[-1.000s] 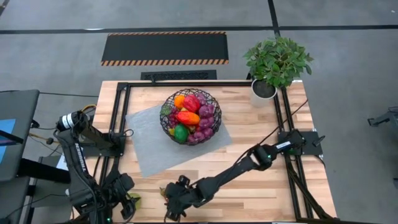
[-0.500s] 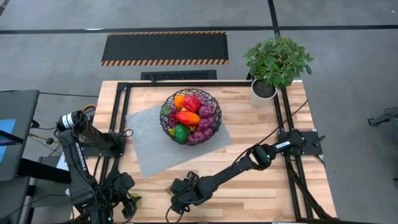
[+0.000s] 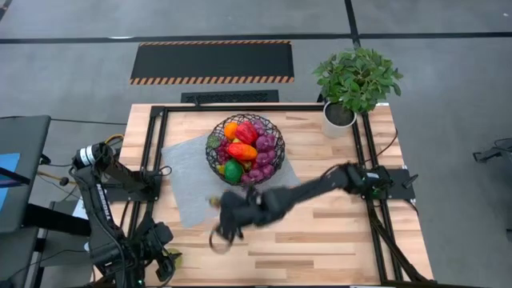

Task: Build produce basket
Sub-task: Put the chili pepper into the wire basket, then put the pear into the wired basket

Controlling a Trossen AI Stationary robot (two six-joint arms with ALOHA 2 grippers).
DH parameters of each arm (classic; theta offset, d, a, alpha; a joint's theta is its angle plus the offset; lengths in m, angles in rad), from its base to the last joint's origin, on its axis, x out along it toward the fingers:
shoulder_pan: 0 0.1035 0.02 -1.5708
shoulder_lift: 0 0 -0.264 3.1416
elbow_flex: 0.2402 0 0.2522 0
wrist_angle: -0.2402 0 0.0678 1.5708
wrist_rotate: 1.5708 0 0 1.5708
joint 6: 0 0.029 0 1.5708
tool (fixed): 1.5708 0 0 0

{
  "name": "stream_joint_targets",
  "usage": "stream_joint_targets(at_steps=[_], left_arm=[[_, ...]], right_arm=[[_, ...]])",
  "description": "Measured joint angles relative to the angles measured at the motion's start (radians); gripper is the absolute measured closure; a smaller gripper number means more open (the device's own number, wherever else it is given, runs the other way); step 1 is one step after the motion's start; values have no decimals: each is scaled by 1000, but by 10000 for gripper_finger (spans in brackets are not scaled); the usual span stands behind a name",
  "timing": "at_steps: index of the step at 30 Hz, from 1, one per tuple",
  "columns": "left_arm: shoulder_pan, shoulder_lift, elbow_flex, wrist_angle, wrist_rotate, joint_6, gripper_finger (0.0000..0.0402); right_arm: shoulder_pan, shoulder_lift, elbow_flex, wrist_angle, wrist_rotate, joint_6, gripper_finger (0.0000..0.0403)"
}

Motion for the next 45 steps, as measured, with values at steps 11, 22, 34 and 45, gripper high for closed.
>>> stream_joint_targets(at_steps=[11, 22, 34, 45], left_arm=[[0, 0, 0, 0, -16, 3, 111], [0, 0, 0, 2, -39, 3, 111], [2, 0, 0, -15, -28, 2, 111], [13, -2, 0, 22, 333, 186, 111]], right_arm=[[-204, -123, 0, -41, 6, -127, 240], [-275, -42, 0, -278, 10, -154, 246], [-303, -10, 0, -351, 32, -143, 127], [-259, -103, 0, -349, 32, -203, 125]])
